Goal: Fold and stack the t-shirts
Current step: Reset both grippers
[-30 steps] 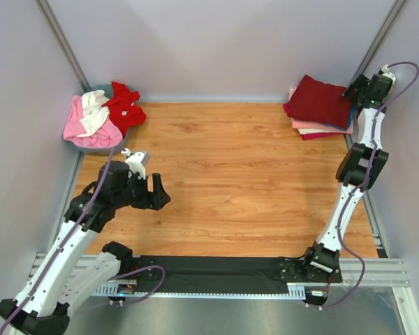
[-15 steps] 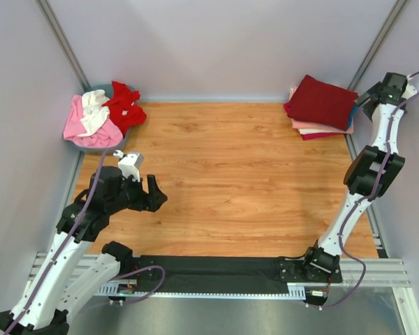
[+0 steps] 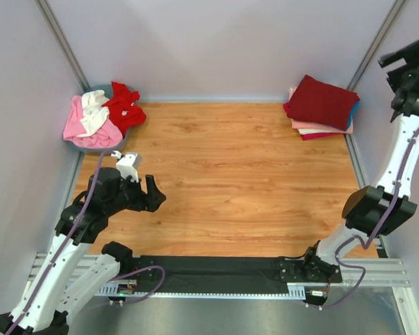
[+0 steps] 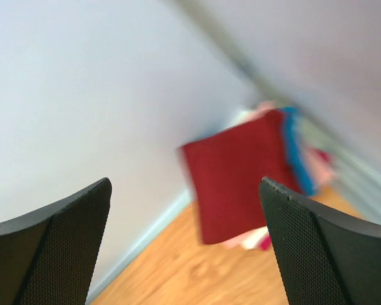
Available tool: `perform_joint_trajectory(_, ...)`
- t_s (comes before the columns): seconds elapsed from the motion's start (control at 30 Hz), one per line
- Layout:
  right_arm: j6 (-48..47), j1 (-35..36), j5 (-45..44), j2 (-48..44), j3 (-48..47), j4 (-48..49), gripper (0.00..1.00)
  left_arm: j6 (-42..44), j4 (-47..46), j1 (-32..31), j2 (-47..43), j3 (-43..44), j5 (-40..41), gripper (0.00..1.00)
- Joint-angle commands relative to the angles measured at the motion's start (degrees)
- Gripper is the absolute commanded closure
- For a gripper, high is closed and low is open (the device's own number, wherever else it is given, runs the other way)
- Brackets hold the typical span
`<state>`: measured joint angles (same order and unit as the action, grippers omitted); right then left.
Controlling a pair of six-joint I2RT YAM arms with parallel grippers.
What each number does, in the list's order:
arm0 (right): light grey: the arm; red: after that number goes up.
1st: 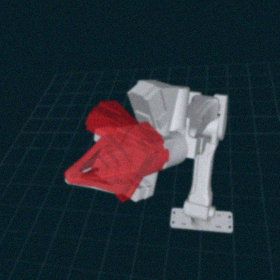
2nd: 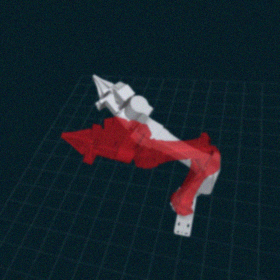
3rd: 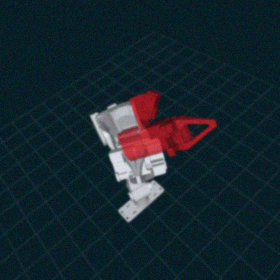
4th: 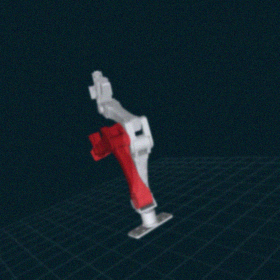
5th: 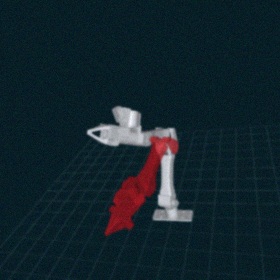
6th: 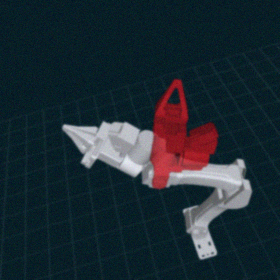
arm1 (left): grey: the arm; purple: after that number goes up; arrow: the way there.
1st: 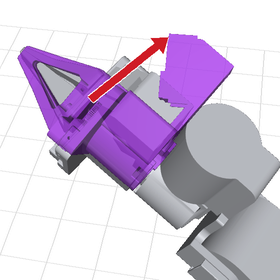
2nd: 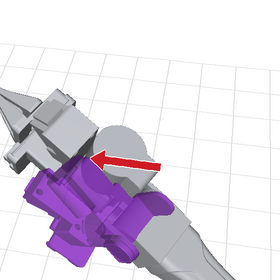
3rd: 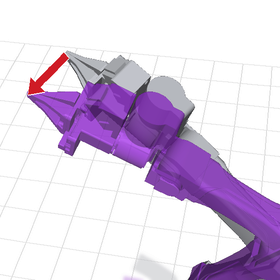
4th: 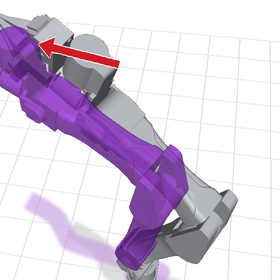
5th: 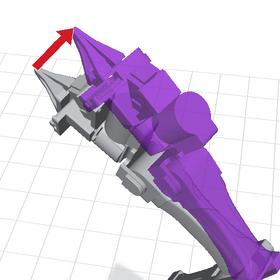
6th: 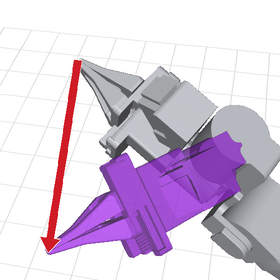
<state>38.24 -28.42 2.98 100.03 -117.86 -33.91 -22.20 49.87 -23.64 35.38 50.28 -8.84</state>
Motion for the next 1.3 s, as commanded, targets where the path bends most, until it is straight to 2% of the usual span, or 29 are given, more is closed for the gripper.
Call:
perform_joint_trajectory(0.0, 0.6, 10.6, 15.3, -3.1, 6.8, 6.6, 0.00, 0.0, -1.4, 0.2, 0.3, 0.1, 1.9, 0.14)
perform_joint_trajectory(0.03, -0.3, 17.2, 16.1, -4.4, 8.6, 6.6, 0.00, 0.0, -1.4, 0.1, 0.4, 0.2, 2.6, 0.14)
perform_joint_trajectory(0.07, -2.6, 20.8, 15.7, -5.2, 10.5, 6.1, 0.00, -0.2, -1.2, 0.2, 0.6, 0.3, 3.6, 0.13)
perform_joint_trajectory(0.1, -4.2, 24.6, 13.7, -6.4, 13.9, 8.1, 0.00, -0.4, -0.7, 0.2, 1.1, 1.0, 4.6, 0.12)
perform_joint_trajectory(0.13, -5.7, 33.1, 12.3, -8.8, 19.9, 9.5, 0.00, -0.2, -0.4, 0.2, 1.4, 1.2, 6.7, 0.11)
perform_joint_trajectory(0.2, -9.7, 40.5, 8.2, -10.8, 25.9, 13.0, 0.00, 1.5, -0.6, 0.2, 2.1, 2.1, 8.3, 0.06)
perform_joint_trajectory(0.23, -11.4, 47.4, 7.0, -12.0, 30.1, 13.5, 0.00, 2.1, -0.8, 0.2, 2.3, 2.5, 8.7, 0.04)
perform_joint_trajectory(0.33, -14.2, 57.8, 3.4, -13.5, 37.5, 15.0, 0.00, 4.1, -3.2, 0.2, 2.7, 3.2, 15.4, 0.00)
perform_joint_trajectory(0.43, -14.4, 64.5, 3.9, -16.4, 45.2, 20.4, 0.00, 5.7, -7.4, 0.2, 4.4, 2.1, 22.5, 0.00)
perform_joint_trajectory(0.47, -14.1, 66.0, 2.9, -17.5, 50.8, 22.0, 0.00, 6.8, -8.9, 0.2, 5.0, 1.6, 23.4, 0.00)
perform_joint_trajectory(0.53, -14.0, 70.0, -2.1, -21.3, 55.8, 26.1, 0.00, 8.3, -12.7, 0.2, 7.2, 0.1, 26.2, 0.00)
perform_joint_trajectory(0.57, -14.1, 71.0, -2.9, -22.3, 59.9, 27.5, 0.00, 8.5, -15.2, 0.2, 9.3, -1.1, 27.8, 0.00)
perform_joint_trajectory(0.6, -14.0, 72.0, -7.9, -23.5, 61.6, 28.1, 0.00, 9.2, -16.5, 0.2, 10.4, -1.5, 29.2, 0.00)
perform_joint_trajectory(0.73, -12.9, 74.1, -13.2, -30.1, 69.2, 29.6, 0.00, 8.3, -25.4, 0.2, 12.8, -6.1, 35.9, 0.00)
perform_joint_trajectory(0.77, -12.9, 74.0, -14.7, -31.5, 70.3, 30.0, 0.00, 10.2, -32.3, 0.2, 11.8, -10.2, 37.0, 0.00)
perform_joint_trajectory(0.83, -14.2, 74.1, -16.2, -35.2, 73.0, 29.8, 0.00, 13.2, -40.2, 0.1, 10.2, -14.9, 37.4, 0.00)
perform_joint_trajectory(0.87, -14.7, 74.1, -18.3, -36.2, 73.5, 28.7, 0.00, 16.1, -48.6, 0.2, 9.3, -19.6, 38.3, 0.00)
perform_joint_trajectory(0.93, -15.6, 74.1, -21.3, -38.8, 73.8, 27.4, 0.00, 16.9, -56.8, 0.8, 9.7, -23.6, 40.5, 0.00)
perform_joint_trajectory(1.07, -18.4, 74.0, -32.1, -40.7, 73.1, 24.7, 0.00, 25.3, -65.0, 3.1, 18.8, -25.5, 37.8, 0.01)
perform_joint_trajectory(1.1, -18.8, 73.8, -33.3, -40.6, 72.9, 24.5, 0.00, 26.8, -67.0, 3.7, 20.9, -25.5, 37.0, 0.02)
perform_joint_trajectory(1.13, -19.3, 73.7, -34.1, -40.3, 72.7, 24.6, 0.00, 27.0, -73.4, 6.8, 22.9, -26.7, 35.1, 0.02)
perform_joint_trajectory(1.2, -20.6, 73.2, -35.9, -38.6, 72.1, 24.6, 0.00, 26.2, -78.4, 10.3, 28.6, -27.7, 28.5, 0.02)
perform_joint_trajectory(1.27, -20.7, 72.7, -36.0, -37.8, 71.6, 24.3, 0.00, 28.0, -86.9, 12.1, 35.2, -29.4, 27.1, 0.06)
